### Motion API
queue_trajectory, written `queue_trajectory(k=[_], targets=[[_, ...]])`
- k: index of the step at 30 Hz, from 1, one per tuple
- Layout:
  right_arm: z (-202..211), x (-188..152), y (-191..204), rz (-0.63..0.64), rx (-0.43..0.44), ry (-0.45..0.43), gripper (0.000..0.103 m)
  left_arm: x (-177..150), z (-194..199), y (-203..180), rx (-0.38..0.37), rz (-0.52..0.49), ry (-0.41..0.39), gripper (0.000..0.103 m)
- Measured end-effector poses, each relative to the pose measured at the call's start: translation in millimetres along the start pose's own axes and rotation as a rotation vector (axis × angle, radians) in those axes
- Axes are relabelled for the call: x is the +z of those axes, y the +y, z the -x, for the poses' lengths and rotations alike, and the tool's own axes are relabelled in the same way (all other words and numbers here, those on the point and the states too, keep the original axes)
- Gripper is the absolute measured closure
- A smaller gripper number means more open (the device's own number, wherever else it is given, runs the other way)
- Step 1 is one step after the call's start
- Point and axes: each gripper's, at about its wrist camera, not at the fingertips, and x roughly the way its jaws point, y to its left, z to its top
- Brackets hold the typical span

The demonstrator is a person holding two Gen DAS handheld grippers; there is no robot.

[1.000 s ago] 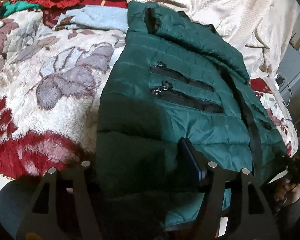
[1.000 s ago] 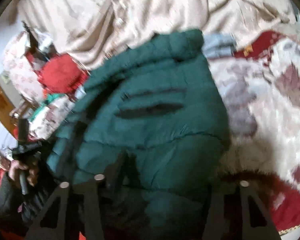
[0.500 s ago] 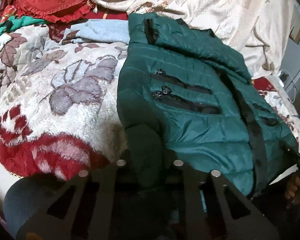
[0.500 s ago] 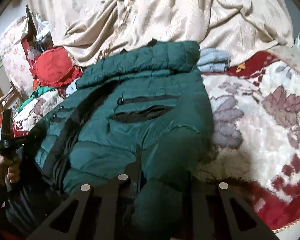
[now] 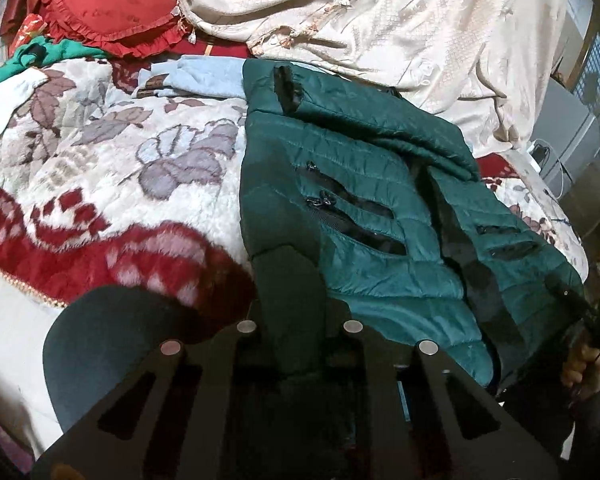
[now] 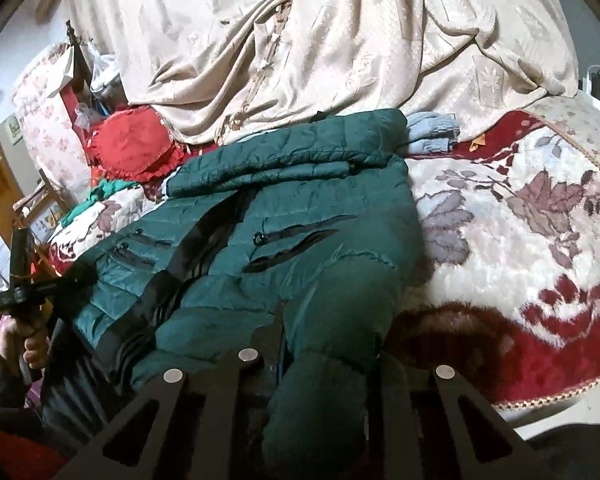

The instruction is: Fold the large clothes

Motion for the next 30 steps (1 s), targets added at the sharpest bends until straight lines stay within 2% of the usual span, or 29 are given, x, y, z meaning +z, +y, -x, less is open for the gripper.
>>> queue_trajectory(k=[5, 9, 14, 30], targets=[[-9.7, -2.1, -0.9, 0.004, -0.033, 0.022, 0.087, -4.4, -15.3, 0.6, 0.037, -0.003, 0.032, 0.092], [-22.4, -3.2, -0.8, 0.006, -0.07, 0.051, 0.087, -8.1, -41.8, -2.3, 0.105, -0.035, 0.086, 0.089], [-26.6, -3.3, 2.4, 0.011, -0.079, 0.048, 0.087, -14.9, -48.3, -13.1, 0.197, -0.107, 0.084, 0.082], [-33.5, -5.0, 5.1, 0.027, -0.105, 0.072, 0.087, -16.5, -50.9, -8.9, 0.199, -0.092, 0.09, 0.08]])
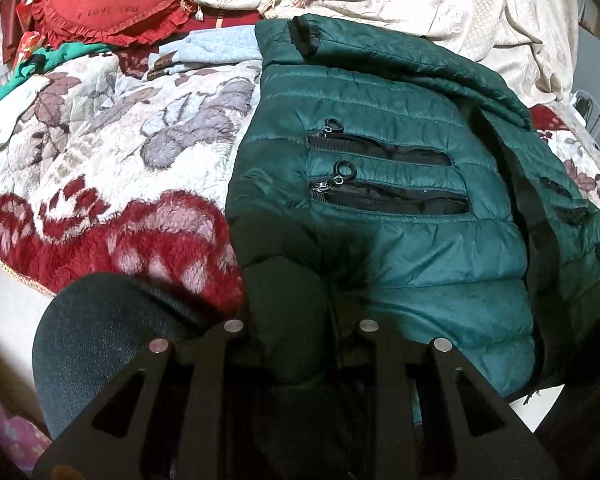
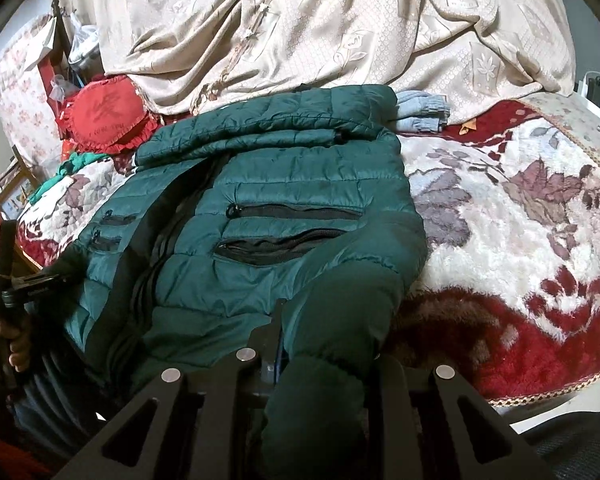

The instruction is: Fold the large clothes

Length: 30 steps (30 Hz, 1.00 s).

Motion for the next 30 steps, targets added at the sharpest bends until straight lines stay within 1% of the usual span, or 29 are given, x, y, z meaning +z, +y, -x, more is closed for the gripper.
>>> queue_trajectory(k=[10, 24, 27, 30], targets=[[0.1, -0.2, 0.0, 0.001, -0.001, -0.002, 0.087, -0.4, -0.5, -0.4, 0.007, -0.003, 0.004, 0.08], [4.0, 1.8, 1.2, 0.013, -0.003, -0.025, 0.087, -0.2, -0.4, -0.4, 0.004, -0.005, 0.003, 0.08], [10.6, 0.8, 4.9, 0.021, -0.003, -0.054, 0.087, -1.0, 6.7, -1.7, -0.009, -0.008, -0.034, 0.087], [19.3, -0.6, 6.1, 0.012, 0.014, -0.087, 0.087, -2.5, 20.4, -3.5, -0.02, -0.011, -0.086, 0.09]])
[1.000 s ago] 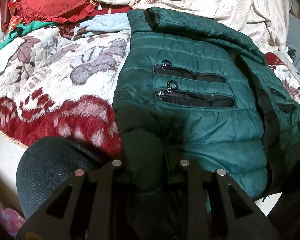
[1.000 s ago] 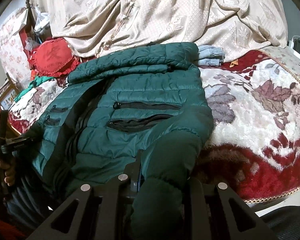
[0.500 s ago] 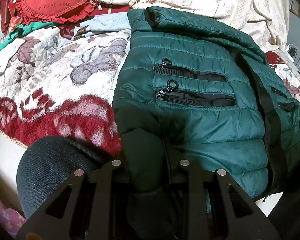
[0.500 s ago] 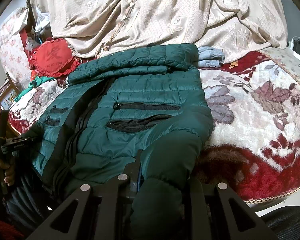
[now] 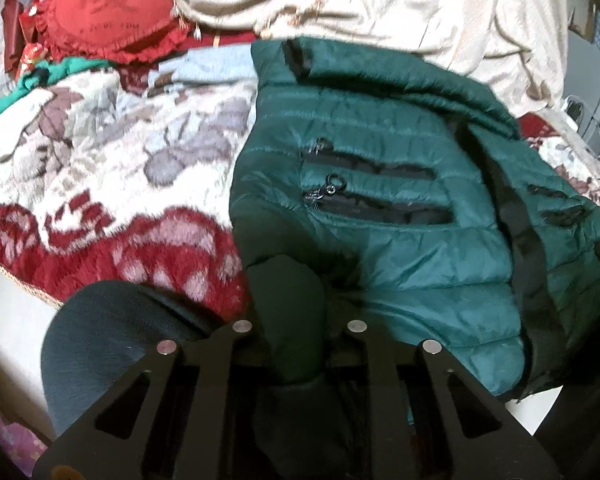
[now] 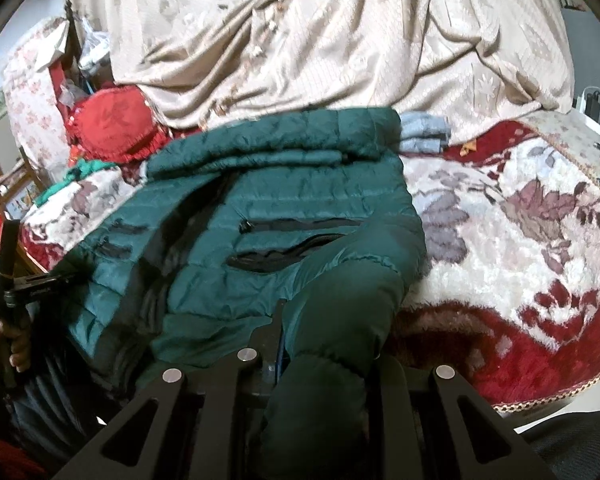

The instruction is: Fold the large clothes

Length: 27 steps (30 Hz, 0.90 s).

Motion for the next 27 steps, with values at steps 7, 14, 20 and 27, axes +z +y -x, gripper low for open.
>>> queue_trajectory(k=[7, 14, 20, 27], targets=[[27.5, -0.1, 7.0, -0.001, 0.0, -0.046, 0.087, -1.2, 33.0, 8.7, -0.063, 0.034, -0.038, 0.091], [66.0, 0.8, 13.4, 0.042, 0.048, -0.113, 0.087, -0.6, 71.0, 25.7, -0.116, 0.097, -0.097, 0.091], [106.3, 14.6, 11.0, 0.038, 0.078, -0.197, 0.087, 9.0, 118.2, 30.2, -0.171, 0.105, -0.193, 0.091], [117.6, 40.3, -6.7, -0.028, 0.098, -0.267, 0.087, 30.7, 142.8, 24.7, -0.23, 0.095, -0.281, 0.091]])
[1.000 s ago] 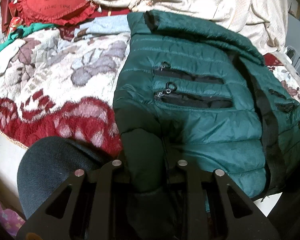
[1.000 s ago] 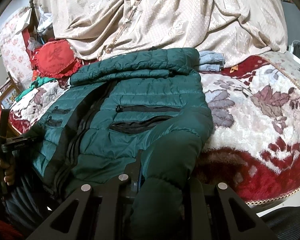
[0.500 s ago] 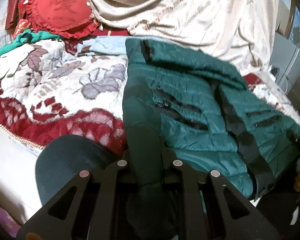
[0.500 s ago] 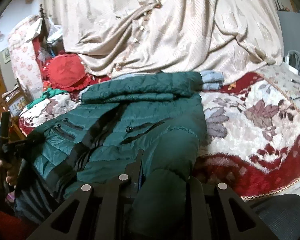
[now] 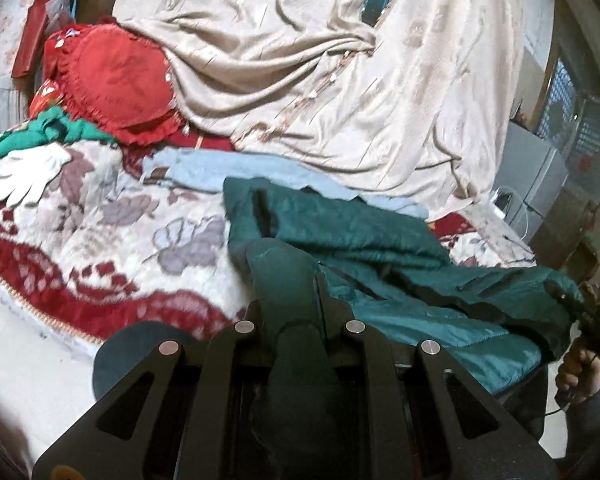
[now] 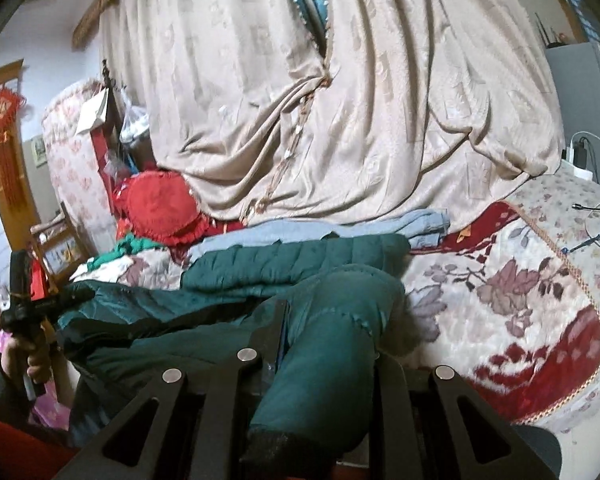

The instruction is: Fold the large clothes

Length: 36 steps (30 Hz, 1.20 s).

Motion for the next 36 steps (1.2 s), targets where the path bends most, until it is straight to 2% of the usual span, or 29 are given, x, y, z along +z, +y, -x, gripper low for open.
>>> queue_trajectory(k=[4, 7, 12, 14, 20, 25, 28, 32, 36], targets=[[-18.6, 2.3, -11.5, -0.057, 0.001, 0.016, 0.087, 7.9, -16.7, 0.2, 0.004, 0.03, 0.012, 0.091], [-29.6, 8.0, -12.3, -0.052, 0.002, 0.0, 0.087, 17.7, -28.8, 1.3, 0.017, 0.058, 0.009, 0.091], [-50.9, 27.3, -21.8, -0.069, -0.01, -0.052, 0.087, 41.4, -48.0, -7.4, 0.05, 0.015, -0.051, 0.091], [-63.2, 34.2, -27.1, -0.083, -0.021, -0.064, 0.087, 51.4, -61.1, -6.1, 0.057, 0.028, -0.063, 0.091], [-109.5, 69.7, -36.9, -0.095, -0.065, -0.106, 0.087, 87.7, -106.5, 8.4, 0.099, 0.146, -0.083, 0.091], [-153.4, 105.1, -47.1, -0.086, -0.079, -0.131, 0.087, 124.0, -137.3, 3.3, 0.116, 0.124, -0.118, 0.091], [-191.6, 112.9, -61.8, -0.111, -0.08, -0.092, 0.087, 135.2, -174.4, 9.1, 0.149, 0.111, -0.102, 0.09], [-247.4, 110.7, -81.0, -0.149, -0.12, 0.016, 0.087, 133.1, -227.6, 19.1, 0.222, 0.093, -0.038, 0.09], [-288.4, 95.0, -101.1, -0.191, -0.16, 0.123, 0.087, 127.5, -274.7, 29.1, 0.265, 0.086, 0.068, 0.089]])
